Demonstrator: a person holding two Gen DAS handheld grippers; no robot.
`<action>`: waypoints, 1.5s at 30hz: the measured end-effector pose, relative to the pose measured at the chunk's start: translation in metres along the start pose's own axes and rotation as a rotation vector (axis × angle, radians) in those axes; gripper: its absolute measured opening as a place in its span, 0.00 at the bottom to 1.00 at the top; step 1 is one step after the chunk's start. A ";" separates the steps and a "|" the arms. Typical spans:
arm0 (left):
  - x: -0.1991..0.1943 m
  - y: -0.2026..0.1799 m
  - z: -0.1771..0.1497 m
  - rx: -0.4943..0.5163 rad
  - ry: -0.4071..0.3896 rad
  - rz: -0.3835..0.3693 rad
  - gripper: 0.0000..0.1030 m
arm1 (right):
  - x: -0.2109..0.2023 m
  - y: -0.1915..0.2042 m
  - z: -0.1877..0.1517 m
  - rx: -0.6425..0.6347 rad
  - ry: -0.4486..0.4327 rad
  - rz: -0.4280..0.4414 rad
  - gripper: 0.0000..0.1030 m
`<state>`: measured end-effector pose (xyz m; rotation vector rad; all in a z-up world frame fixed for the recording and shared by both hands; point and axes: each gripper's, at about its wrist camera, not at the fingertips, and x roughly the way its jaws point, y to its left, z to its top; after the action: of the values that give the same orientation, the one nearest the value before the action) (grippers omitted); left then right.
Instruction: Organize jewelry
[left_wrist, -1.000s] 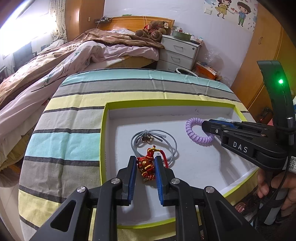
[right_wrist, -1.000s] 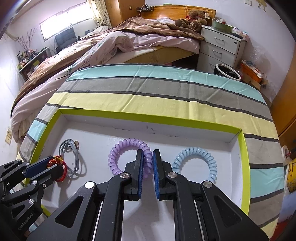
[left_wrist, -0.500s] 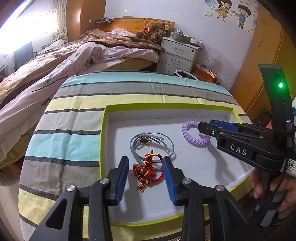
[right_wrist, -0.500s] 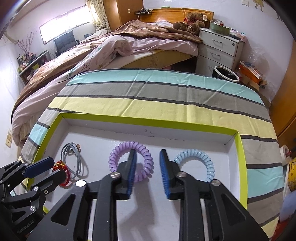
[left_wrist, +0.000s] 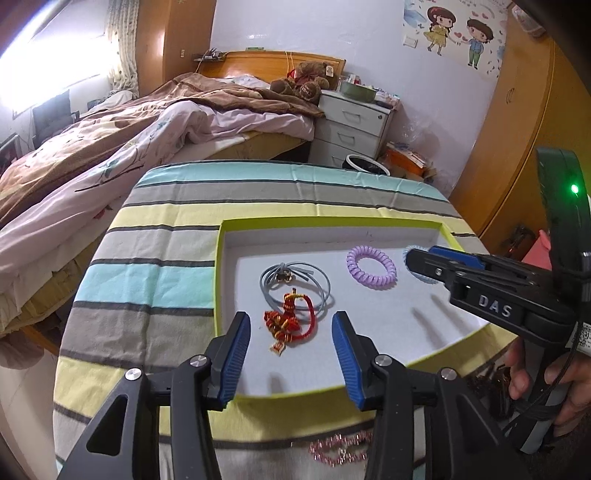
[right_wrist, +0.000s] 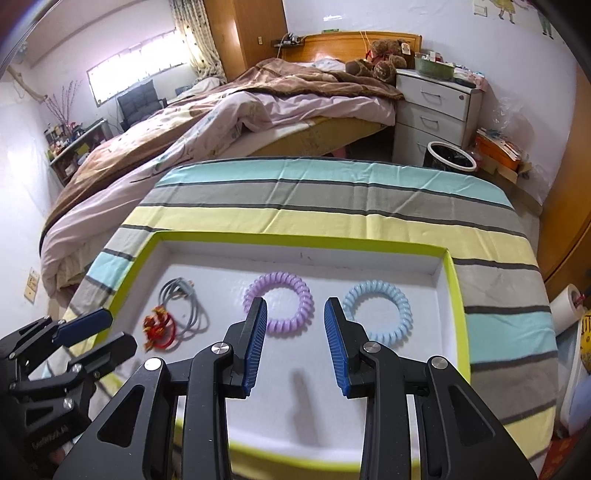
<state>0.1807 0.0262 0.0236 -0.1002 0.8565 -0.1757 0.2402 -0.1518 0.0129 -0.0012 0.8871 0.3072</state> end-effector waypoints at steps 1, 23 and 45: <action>-0.005 0.001 -0.003 -0.004 -0.007 -0.002 0.47 | -0.004 0.000 -0.003 0.001 -0.006 0.002 0.33; -0.058 0.023 -0.073 -0.094 -0.019 -0.012 0.48 | -0.083 -0.021 -0.089 0.069 -0.080 0.009 0.33; -0.075 0.053 -0.093 -0.124 -0.027 0.008 0.48 | -0.038 0.078 -0.115 -0.107 0.040 0.134 0.44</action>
<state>0.0683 0.0911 0.0101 -0.2143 0.8408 -0.1133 0.1092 -0.1024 -0.0216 -0.0475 0.9116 0.4816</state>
